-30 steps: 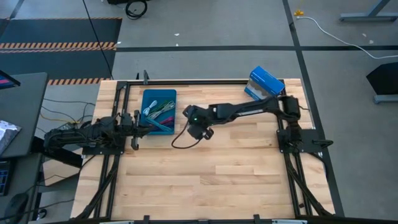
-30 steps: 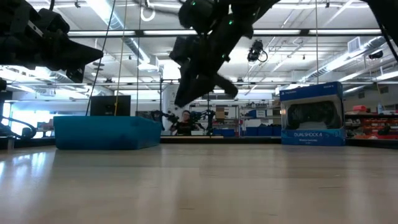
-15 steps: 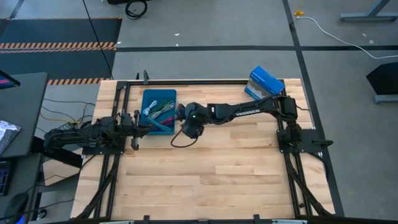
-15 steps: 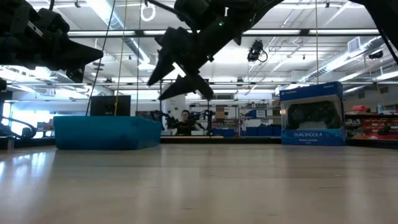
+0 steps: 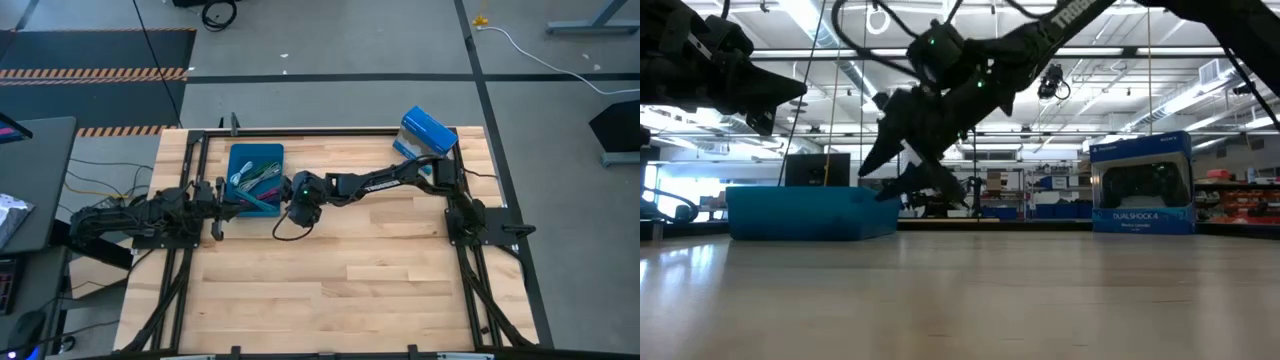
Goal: Pick and place USB-C Cables
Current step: Move the blue bin to the center of the table
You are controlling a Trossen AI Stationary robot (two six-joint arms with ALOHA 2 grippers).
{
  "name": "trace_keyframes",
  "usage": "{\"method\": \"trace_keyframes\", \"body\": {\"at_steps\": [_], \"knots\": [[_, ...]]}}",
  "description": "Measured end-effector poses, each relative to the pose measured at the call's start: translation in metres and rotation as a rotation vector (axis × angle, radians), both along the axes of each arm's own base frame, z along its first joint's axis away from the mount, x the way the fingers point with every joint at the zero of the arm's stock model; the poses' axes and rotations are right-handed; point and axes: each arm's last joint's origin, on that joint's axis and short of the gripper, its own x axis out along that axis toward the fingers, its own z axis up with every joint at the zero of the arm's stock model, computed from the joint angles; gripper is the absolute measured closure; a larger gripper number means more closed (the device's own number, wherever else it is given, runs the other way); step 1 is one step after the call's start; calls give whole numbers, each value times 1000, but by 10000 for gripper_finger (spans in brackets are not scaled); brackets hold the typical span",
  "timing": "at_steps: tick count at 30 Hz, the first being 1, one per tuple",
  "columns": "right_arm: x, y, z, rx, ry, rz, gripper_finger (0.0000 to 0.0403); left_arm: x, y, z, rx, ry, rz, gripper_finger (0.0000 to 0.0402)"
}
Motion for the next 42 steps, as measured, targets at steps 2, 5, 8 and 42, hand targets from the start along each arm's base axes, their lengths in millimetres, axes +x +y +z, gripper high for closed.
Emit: {"method": "trace_keyframes", "body": {"at_steps": [2, 5, 8, 42], "knots": [[2, -4, -6, -6, 0, -4, 177, 0, 0, -1, -1, 6, 4, 397], [3, -9, -12, -4, 2, -17, 180, 0, 0, 0, -6, 5, 8, 397], [1, -11, -15, 13, 21, -53, 195, 0, 0, 0, -27, 3, 7, 397], [-35, 90, 55, 368, 114, -213, 319, 0, 1, 1, 53, 1, 27, 397]]}}
